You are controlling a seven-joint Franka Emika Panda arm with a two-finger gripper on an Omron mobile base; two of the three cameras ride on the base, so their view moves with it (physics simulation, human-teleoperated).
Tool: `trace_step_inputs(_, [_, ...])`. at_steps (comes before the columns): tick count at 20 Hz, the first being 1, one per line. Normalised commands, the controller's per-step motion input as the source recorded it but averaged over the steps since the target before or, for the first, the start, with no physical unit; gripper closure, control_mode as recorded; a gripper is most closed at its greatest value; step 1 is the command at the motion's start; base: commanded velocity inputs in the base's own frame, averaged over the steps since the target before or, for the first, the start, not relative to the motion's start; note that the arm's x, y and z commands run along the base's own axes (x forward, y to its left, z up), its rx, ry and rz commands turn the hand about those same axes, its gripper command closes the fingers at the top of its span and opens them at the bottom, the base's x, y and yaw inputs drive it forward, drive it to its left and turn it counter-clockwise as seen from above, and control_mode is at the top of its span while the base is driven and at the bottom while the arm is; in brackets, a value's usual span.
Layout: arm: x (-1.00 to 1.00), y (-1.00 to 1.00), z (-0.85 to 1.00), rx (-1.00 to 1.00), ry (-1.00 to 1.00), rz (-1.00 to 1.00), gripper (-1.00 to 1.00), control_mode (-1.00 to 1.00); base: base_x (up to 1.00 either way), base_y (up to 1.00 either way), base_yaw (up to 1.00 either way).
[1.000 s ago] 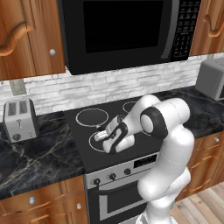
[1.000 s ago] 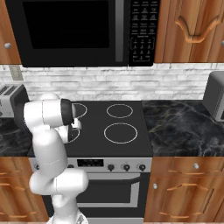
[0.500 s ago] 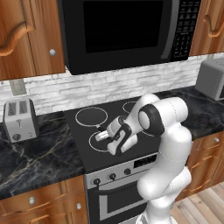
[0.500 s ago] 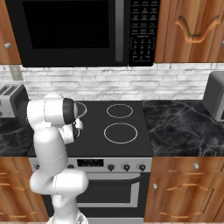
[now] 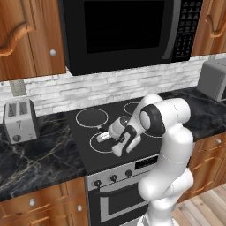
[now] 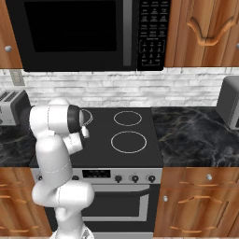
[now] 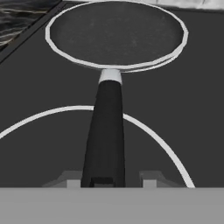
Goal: Move the pot and pan from the stove into the sink.
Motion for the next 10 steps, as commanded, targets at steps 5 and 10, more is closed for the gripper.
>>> trace_step_inputs(5, [0.00, 0.00, 0.00, 0.00, 0.00, 0.00, 1.00, -1.00, 0.00, 0.00, 0.00])
trace_step_inputs(10, [0.00, 0.00, 0.05, 0.00, 0.00, -0.02, 1.00, -1.00, 0.00, 0.00, 0.00])
